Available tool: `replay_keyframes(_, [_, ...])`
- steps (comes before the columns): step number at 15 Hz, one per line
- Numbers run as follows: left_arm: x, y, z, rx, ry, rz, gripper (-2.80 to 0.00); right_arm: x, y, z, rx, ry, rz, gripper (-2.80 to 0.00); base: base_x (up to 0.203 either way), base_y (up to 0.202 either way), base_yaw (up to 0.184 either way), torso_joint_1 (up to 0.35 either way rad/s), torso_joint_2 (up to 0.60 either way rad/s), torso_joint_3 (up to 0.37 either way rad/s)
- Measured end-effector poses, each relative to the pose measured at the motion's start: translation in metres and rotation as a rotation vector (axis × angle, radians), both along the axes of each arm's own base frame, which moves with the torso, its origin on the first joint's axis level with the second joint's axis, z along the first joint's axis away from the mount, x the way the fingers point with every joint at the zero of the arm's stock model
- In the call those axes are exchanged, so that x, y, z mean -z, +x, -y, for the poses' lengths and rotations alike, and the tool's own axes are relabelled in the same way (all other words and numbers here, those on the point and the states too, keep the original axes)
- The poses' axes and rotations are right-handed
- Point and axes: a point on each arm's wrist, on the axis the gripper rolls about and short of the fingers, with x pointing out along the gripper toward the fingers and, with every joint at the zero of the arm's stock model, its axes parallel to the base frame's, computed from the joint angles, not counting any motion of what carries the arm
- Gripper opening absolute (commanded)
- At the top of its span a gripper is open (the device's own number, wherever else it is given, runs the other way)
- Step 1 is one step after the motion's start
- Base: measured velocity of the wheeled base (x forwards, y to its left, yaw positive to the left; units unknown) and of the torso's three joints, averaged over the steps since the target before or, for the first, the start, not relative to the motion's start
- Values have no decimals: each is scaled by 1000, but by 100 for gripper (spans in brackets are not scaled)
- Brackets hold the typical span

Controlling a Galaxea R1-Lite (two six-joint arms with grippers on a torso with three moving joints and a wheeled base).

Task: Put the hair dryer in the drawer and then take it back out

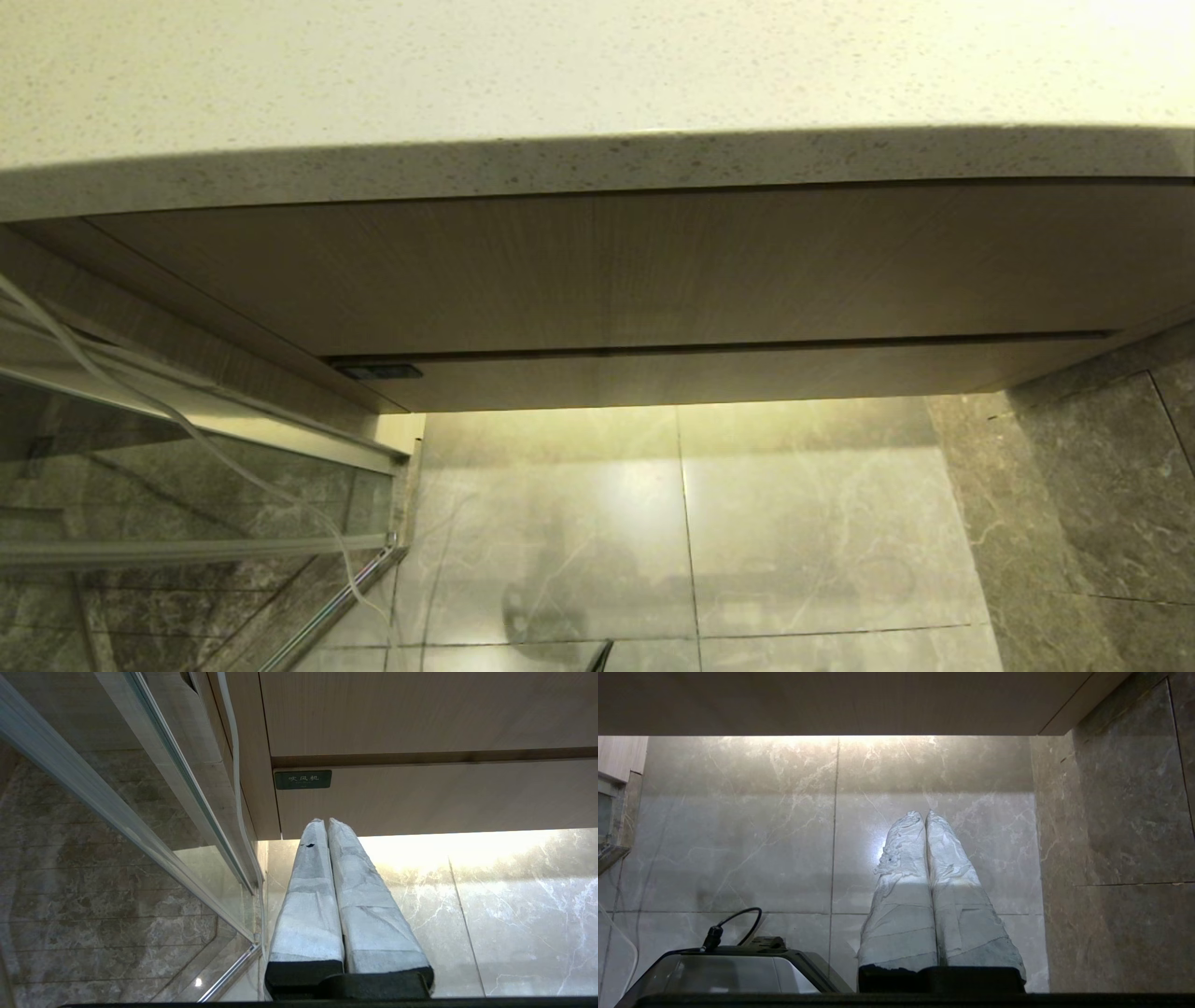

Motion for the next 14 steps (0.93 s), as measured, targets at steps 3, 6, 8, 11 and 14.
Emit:
replay_keyframes(3, [0,0,0,0,-1,0,-280,0,0,0,0,0,0,-280,0,0,0,0,0,0])
replay_keyframes(6, [0,0,0,0,-1,0,-280,0,0,0,0,0,0,-280,0,0,0,0,0,0])
replay_keyframes(8, [0,0,0,0,-1,0,-280,0,0,0,0,0,0,-280,0,0,0,0,0,0])
replay_keyframes(11, [0,0,0,0,-1,0,-280,0,0,0,0,0,0,-280,0,0,0,0,0,0])
replay_keyframes(14, [0,0,0,0,0,0,-280,0,0,0,0,-3,-1,-280,0,0,0,0,0,0])
